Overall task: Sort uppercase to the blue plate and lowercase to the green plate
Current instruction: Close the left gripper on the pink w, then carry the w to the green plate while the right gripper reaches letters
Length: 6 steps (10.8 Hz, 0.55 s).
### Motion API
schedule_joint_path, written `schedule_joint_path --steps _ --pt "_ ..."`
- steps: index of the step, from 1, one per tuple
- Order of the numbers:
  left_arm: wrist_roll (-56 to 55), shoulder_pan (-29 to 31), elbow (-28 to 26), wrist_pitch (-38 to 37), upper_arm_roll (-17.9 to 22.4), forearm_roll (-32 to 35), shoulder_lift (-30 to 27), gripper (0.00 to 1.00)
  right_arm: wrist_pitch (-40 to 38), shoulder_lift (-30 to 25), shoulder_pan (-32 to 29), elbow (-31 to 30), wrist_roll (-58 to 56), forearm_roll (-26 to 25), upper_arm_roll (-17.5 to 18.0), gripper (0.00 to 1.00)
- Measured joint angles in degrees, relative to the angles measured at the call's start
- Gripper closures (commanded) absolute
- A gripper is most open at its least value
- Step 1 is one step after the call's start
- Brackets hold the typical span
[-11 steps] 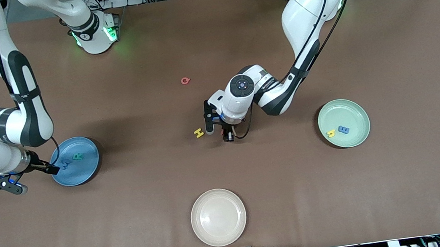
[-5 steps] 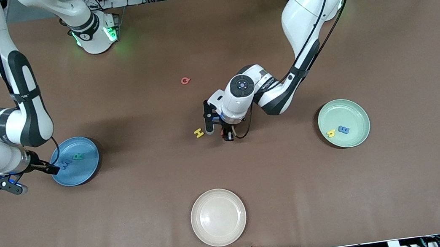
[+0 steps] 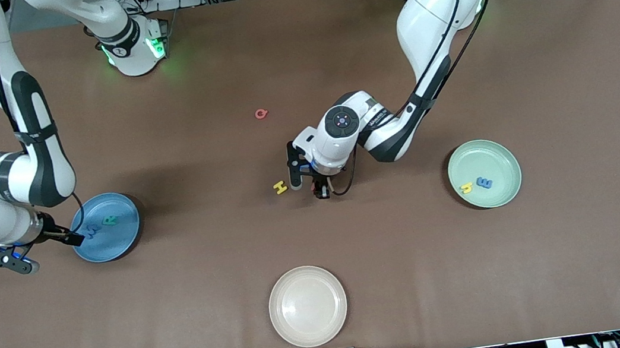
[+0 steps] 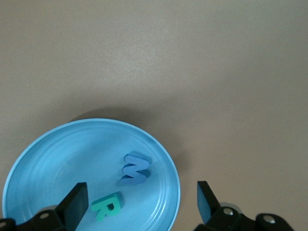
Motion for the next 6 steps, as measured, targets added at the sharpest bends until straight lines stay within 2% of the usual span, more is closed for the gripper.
schedule_joint_path --steps 6 --pt "0.0 -0.1 0.0 -0.4 0.2 -1.8 -0.1 0.76 0.0 0.0 0.0 0.1 0.0 0.0 0.1 0.0"
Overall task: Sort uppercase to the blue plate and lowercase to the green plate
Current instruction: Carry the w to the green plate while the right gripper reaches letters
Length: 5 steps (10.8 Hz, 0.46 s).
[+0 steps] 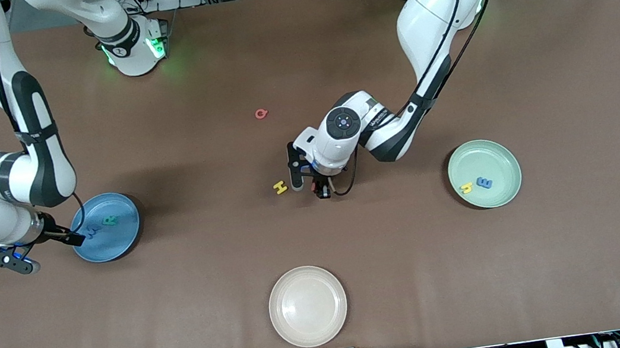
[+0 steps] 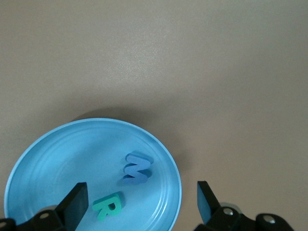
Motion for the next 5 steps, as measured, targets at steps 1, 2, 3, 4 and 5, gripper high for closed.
schedule_joint_path --steps 1,2,3,4,5 --pt "0.0 0.0 0.0 0.0 0.0 0.0 0.0 0.77 0.0 0.0 0.0 0.0 0.0 0.0 0.0 0.0" --pt "0.0 0.0 0.0 0.0 0.0 0.0 0.0 0.78 0.0 0.0 0.0 0.0 0.0 0.0 0.0 0.0" --pt "0.0 0.0 0.0 0.0 0.0 0.0 0.0 0.79 0.0 0.0 0.0 0.0 0.0 0.0 0.1 0.0" --pt "0.0 0.0 0.0 0.0 0.0 0.0 0.0 0.8 0.0 0.0 0.1 0.0 0.1 0.0 0.2 0.0" --pt "0.0 0.0 0.0 0.0 0.1 0.0 0.0 0.8 0.0 0.0 0.2 0.0 0.1 0.0 0.3 0.0"
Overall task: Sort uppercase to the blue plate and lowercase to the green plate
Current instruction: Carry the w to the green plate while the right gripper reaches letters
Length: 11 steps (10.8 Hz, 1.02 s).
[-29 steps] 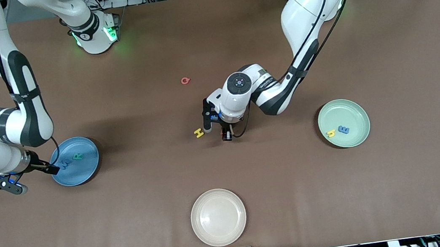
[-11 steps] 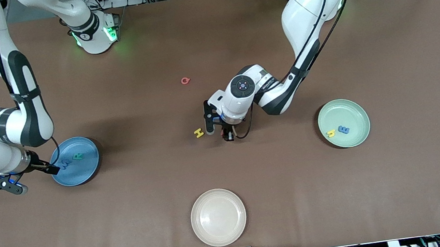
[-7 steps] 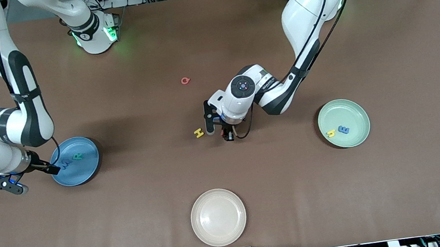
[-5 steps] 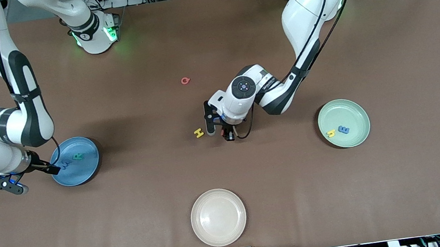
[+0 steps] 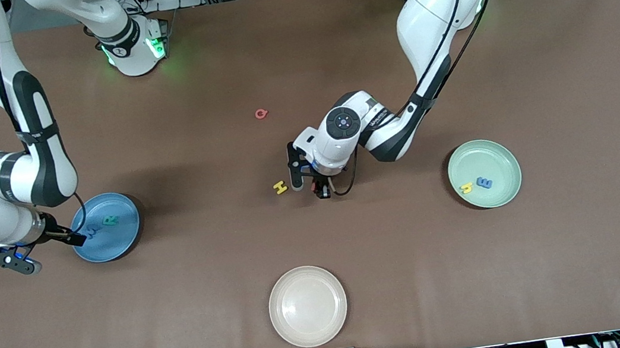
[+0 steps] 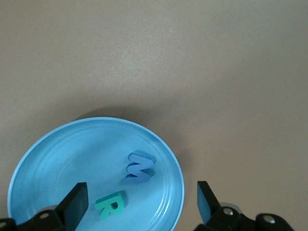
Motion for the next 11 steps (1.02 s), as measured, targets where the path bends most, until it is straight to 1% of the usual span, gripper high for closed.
schedule_joint_path --steps 2,6,7,9,11 --pt "0.0 0.0 0.0 0.0 0.0 0.0 0.0 0.81 0.0 0.0 0.1 0.0 0.0 0.0 0.4 0.0" --pt "0.0 0.0 0.2 0.1 0.5 0.0 0.0 0.87 0.0 0.1 1.3 0.0 2.7 0.1 2.1 0.0" --pt "0.0 0.0 0.4 0.1 0.8 0.0 0.0 0.87 0.0 0.1 1.6 0.0 3.7 0.3 2.6 0.0" --pt "0.0 0.0 1.2 -1.4 1.4 0.0 0.0 0.88 0.0 0.1 2.2 0.2 4.4 1.1 2.8 0.0" --pt "0.1 0.8 2.7 -4.3 2.3 0.0 -0.1 0.88 0.0 0.1 2.5 0.8 4.8 3.5 2.8 0.0"
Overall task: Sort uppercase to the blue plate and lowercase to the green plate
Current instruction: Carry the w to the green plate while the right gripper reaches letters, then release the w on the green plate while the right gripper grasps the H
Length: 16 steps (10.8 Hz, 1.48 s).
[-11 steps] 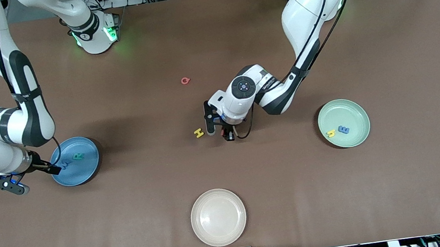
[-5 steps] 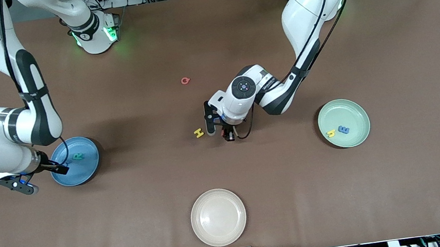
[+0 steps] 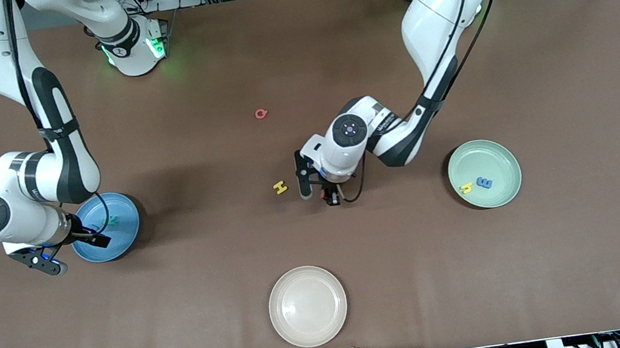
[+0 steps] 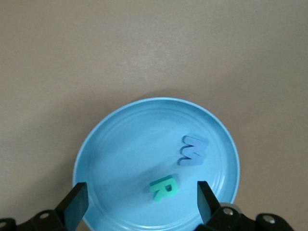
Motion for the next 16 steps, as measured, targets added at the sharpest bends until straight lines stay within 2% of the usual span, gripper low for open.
schedule_joint_path --steps 7,11,13,16 --pt "1.2 7.1 0.9 -11.9 0.1 0.0 -6.7 0.88 -0.3 0.0 3.7 3.3 11.6 3.6 0.7 0.0" --pt "7.9 15.3 0.0 -18.9 -0.3 0.0 -9.9 0.88 -0.5 2.0 9.6 6.7 29.2 8.2 5.4 0.0" --pt "11.0 20.3 -0.2 -22.3 -1.3 0.0 -10.9 0.88 -0.7 6.5 12.6 12.1 39.6 10.6 8.3 0.0" --pt "13.8 27.2 -2.4 -24.6 -3.4 0.0 -11.7 0.88 -0.5 12.0 13.4 19.5 52.8 11.2 13.8 0.0"
